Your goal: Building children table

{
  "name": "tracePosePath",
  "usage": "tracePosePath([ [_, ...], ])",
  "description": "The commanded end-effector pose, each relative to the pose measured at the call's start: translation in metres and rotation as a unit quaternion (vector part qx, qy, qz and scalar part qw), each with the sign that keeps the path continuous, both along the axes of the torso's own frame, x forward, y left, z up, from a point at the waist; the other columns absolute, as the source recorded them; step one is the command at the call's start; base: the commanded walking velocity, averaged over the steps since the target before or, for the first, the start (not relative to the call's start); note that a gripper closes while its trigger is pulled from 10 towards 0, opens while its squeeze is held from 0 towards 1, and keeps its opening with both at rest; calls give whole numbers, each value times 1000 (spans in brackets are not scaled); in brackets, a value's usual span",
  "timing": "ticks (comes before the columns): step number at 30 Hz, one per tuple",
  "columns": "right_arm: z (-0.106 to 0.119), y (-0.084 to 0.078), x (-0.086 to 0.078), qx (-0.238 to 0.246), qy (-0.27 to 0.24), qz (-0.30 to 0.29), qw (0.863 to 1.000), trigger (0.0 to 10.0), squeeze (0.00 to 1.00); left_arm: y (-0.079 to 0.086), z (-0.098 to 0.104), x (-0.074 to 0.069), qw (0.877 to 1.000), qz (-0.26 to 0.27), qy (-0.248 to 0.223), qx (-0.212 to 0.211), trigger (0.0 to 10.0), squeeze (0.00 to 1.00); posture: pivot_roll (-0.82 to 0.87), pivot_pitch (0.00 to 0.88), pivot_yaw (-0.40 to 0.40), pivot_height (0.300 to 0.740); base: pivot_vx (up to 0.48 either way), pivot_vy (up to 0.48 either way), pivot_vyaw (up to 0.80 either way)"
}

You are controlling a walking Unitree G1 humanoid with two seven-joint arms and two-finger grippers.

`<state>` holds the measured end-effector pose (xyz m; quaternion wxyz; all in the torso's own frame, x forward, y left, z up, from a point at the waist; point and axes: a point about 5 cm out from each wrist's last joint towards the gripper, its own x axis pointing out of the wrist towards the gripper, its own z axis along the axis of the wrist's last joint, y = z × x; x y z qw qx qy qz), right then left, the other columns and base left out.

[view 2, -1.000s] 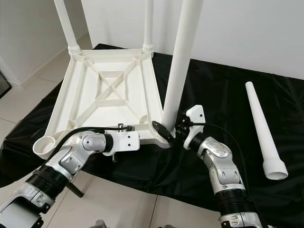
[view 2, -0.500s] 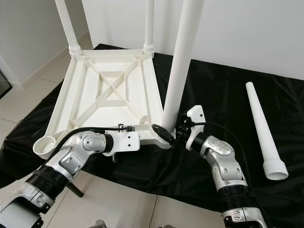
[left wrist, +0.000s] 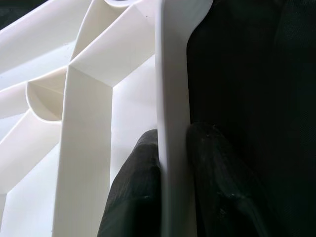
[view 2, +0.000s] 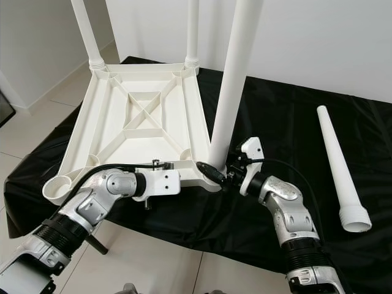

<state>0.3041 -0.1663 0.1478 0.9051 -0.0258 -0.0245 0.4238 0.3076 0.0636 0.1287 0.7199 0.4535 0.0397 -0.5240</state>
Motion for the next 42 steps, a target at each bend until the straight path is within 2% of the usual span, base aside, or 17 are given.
tracePosePath([
  [1, -1, 1, 2, 0, 3, 2, 1000, 7490, 0, -5, -5, -7, 1000, -20, 7, 3, 10000, 0, -10, 34, -11, 740, 0, 0, 0],
  [2, -1, 2, 2, 0, 3, 2, 1000, 10000, 0, -5, -5, -7, 1000, -20, 7, 3, 10000, 0, -10, 36, -11, 740, 0, 0, 0],
  [12, 0, 4, 2, 3, 0, 12, 1000, 10000, 0, -6, -5, -8, 1000, -20, 7, 3, 10000, 0, -11, 39, -13, 740, 0, 0, 0],
  [13, 1, 4, 1, 9, 1, 17, 1000, 3451, 0, -6, -5, -7, 1000, -20, 7, 3, 10000, 0, -11, 39, -14, 740, 0, 0, 0],
  [14, 1, 4, 1, 9, 1, 17, 1000, 3451, 0, -6, -5, -7, 1000, -20, 7, 3, 10000, 0, -11, 39, -14, 740, 0, 0, 0],
  [15, 1, 5, 1, 11, 2, 17, 1000, 0, 0, -6, -5, -7, 1000, -19, 7, 2, 10000, 0, -10, 39, -14, 740, 0, 0, 0],
  [16, 1, 5, 1, 7, 2, 13, 1000, 3686, 0, -6, -5, -7, 1000, -19, 7, 2, 10000, 0, -9, 39, -15, 740, 0, 0, 0],
  [17, 0, 5, 2, 3, 3, 10, 1000, 8078, 0, -6, -5, -7, 1000, -19, 7, 2, 10000, 0, -10, 39, -15, 740, 0, 0, 0],
  [18, 0, 5, 2, 3, 3, 10, 1000, 8078, 0, -6, -5, -7, 1000, -19, 7, 2, 10000, 0, -10, 39, -15, 740, 0, 0, 0],
  [19, 0, 6, 2, 2, 3, 9, 1000, 10000, 0, -6, -5, -8, 1000, -19, 7, 2, 10000, 0, -9, 39, -16, 740, 0, 0, 0],
  [36, 1, 17, -7, 26, -4, -5, 1000, 10000, 0, -6, -4, -6, 1000, -15, 5, 0, 10000, 0, -12, 39, -17, 740, 0, 0, 0],
  [42, 1, 19, -12, 44, -10, -39, 998, 10000, 0, -6, -4, -6, 1000, -16, 5, 0, 10000, 0, -14, 38, -18, 740, 0, 0, 0],
])
